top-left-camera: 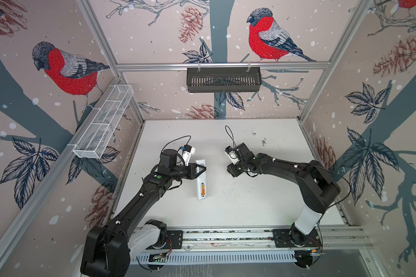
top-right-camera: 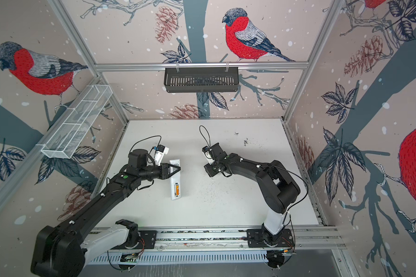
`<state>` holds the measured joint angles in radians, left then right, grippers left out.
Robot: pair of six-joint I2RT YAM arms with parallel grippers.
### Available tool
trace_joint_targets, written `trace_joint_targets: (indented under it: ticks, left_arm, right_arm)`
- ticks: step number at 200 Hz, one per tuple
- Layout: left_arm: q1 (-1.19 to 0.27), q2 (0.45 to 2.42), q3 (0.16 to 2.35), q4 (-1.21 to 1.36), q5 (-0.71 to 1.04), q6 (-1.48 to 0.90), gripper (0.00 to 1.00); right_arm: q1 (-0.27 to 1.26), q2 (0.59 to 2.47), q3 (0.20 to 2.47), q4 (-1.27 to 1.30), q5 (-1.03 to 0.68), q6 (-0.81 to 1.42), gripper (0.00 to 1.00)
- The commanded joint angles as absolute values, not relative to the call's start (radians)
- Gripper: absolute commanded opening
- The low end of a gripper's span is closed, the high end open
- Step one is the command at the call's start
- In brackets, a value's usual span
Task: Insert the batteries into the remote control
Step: 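Lower the open right gripper onto the third orange battery on the table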
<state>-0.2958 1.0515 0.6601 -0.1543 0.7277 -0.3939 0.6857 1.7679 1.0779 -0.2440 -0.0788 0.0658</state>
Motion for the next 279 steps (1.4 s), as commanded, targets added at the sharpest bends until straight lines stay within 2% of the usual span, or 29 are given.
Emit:
trace_joint_targets:
  ticks: [1,21,77,175,204,279]
  left_arm:
    - [-0.294,1.022,0.645,-0.177,0.700,-0.353,0.00]
    - [-0.295,1.002,0.629,-0.142,0.701,-0.367,0.00]
    - [-0.290,1.002,0.630,-0.132,0.708,-0.375,0.00]
    - [-0.279,1.002,0.630,-0.126,0.707,-0.379,0.00]
    - [-0.278,1.004,0.628,-0.126,0.705,-0.384,0.00]
    - [-0.278,1.003,0.621,-0.114,0.703,-0.409,0.00]
  right_arm:
    - [0.685,1.785,1.096,-0.258,-0.093,0.019,0.56]
    - [0.684,1.812,1.114,-0.266,-0.091,0.003,0.49]
    - [0.684,1.906,1.185,-0.301,-0.080,-0.025,0.48]
    - [0.701,1.982,1.256,-0.357,-0.048,-0.044,0.38]
    - [0.705,1.991,1.276,-0.376,-0.043,-0.038,0.31]
    - [0.708,1.973,1.255,-0.396,-0.017,-0.037,0.29]
